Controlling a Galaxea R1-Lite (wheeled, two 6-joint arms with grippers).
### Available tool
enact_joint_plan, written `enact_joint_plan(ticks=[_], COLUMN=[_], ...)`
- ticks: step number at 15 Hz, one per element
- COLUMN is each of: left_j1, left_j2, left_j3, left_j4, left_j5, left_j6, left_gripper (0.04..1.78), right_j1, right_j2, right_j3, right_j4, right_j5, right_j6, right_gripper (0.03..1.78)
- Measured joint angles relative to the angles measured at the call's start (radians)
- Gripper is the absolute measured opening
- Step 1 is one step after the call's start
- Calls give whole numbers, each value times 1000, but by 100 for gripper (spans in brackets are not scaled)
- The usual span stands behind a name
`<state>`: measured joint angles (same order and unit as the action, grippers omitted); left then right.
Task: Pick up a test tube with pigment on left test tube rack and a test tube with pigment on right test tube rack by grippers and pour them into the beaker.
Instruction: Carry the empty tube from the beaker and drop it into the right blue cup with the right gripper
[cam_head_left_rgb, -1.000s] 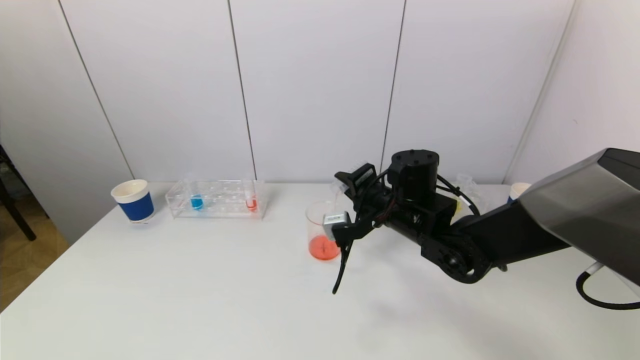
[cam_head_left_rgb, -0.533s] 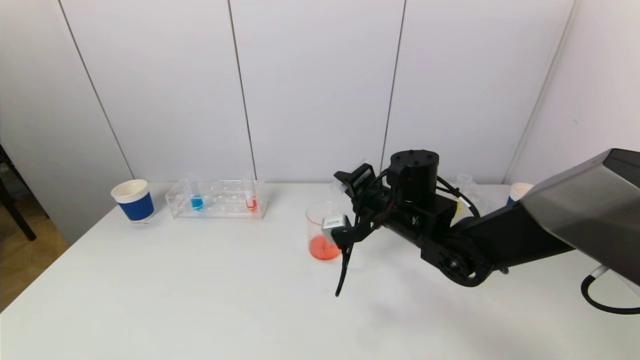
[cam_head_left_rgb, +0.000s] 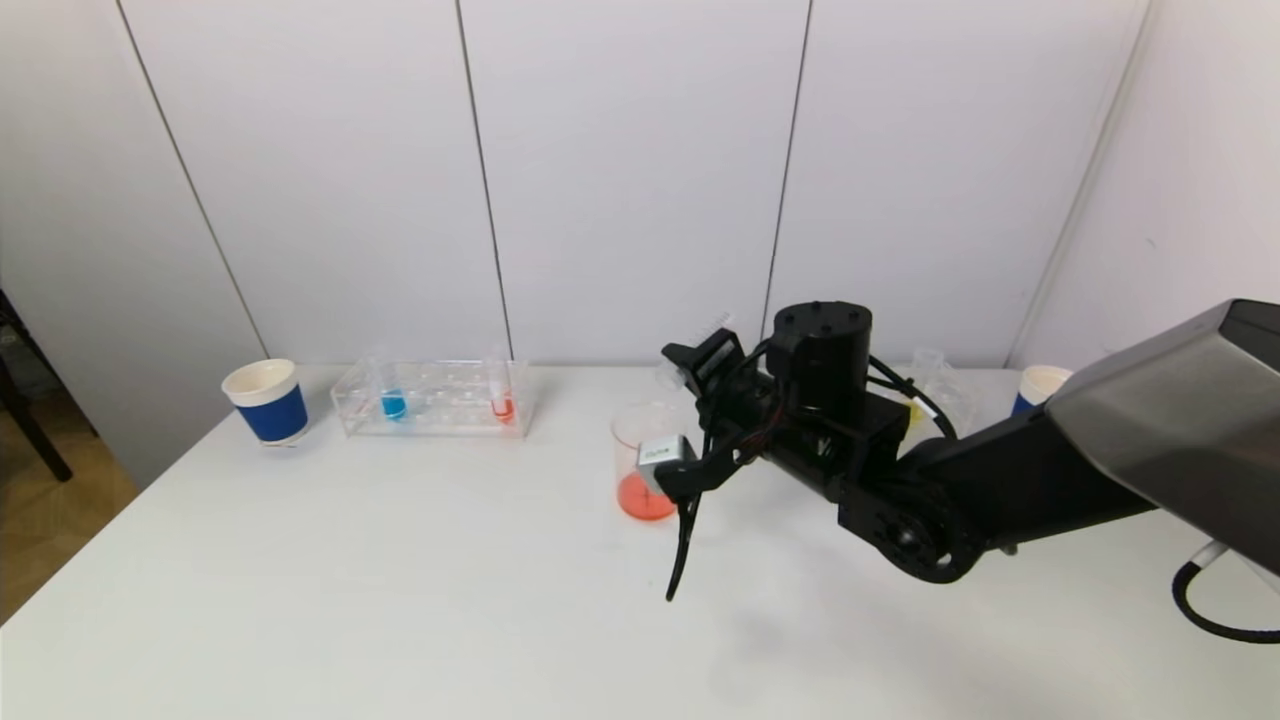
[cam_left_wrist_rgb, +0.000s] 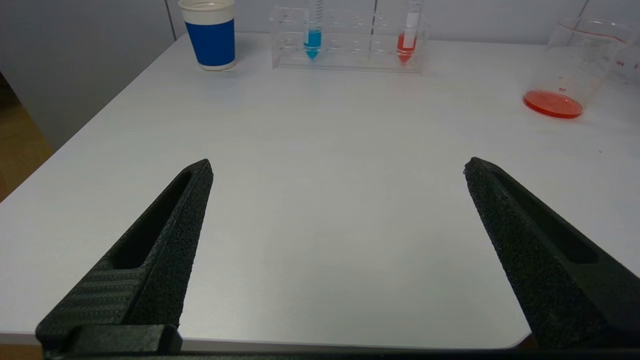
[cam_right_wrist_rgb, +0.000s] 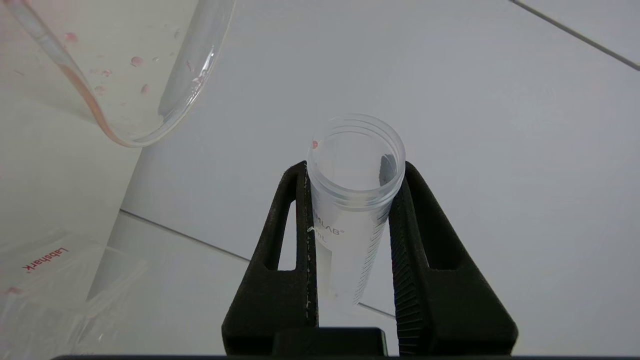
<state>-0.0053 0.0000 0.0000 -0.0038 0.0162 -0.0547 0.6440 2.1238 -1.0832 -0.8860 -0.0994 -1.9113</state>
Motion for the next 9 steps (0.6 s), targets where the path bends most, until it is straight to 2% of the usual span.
enact_joint_plan(ticks=[9], left_j1=[0], left_j2=[0], left_j3=[0], left_j4=[0], left_j5=[0], left_j6=[0], left_gripper=[176], right_j1=[11], right_j2=[-6], right_j3=[2], right_j4=[-1], right_j5=[0], right_j6=[13], right_gripper=[48])
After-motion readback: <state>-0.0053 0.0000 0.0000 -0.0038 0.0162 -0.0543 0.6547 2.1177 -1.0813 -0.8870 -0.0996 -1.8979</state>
